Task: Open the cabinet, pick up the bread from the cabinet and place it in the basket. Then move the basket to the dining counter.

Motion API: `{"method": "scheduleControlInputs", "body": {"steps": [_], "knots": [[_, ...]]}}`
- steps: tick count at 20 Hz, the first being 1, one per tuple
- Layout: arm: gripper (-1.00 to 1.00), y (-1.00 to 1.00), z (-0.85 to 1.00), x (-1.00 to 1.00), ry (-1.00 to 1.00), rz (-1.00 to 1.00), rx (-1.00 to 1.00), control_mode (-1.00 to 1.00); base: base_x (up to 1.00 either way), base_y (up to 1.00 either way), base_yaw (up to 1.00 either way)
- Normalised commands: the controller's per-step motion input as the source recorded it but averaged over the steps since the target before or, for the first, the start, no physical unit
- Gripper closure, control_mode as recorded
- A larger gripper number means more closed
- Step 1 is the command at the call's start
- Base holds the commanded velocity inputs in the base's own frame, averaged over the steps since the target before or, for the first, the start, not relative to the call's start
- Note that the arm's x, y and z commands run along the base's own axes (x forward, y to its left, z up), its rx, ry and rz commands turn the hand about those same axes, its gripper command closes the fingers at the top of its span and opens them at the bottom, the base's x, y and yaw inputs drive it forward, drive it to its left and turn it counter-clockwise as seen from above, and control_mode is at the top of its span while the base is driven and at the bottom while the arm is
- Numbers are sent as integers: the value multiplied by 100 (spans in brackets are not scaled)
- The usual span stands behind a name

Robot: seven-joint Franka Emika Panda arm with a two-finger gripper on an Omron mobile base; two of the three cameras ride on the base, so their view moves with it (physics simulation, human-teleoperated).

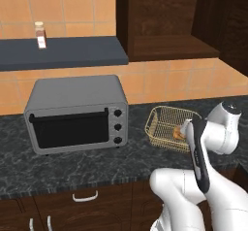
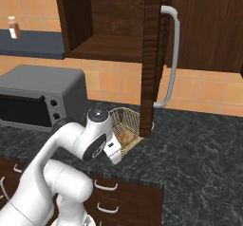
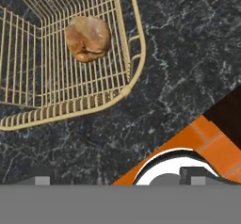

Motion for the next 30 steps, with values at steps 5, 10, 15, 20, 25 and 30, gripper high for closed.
{"method": "scheduleControlInputs", "body": {"steps": [5,10,15,20,25,30], "knots": [[-100,-11,-3,22,2,-5,1,-100,0,0,0],[-100,-21,0,9,0,0,1,-100,0,0,0],[-100,-36,0,23,0,0,4,-100,0,0,0],[-100,-25,-8,18,1,0,8,-100,0,0,0],[-100,-13,0,34,0,0,5,-100,0,0,0],[-100,-9,-3,25,0,3,1,-100,0,0,0]]}}
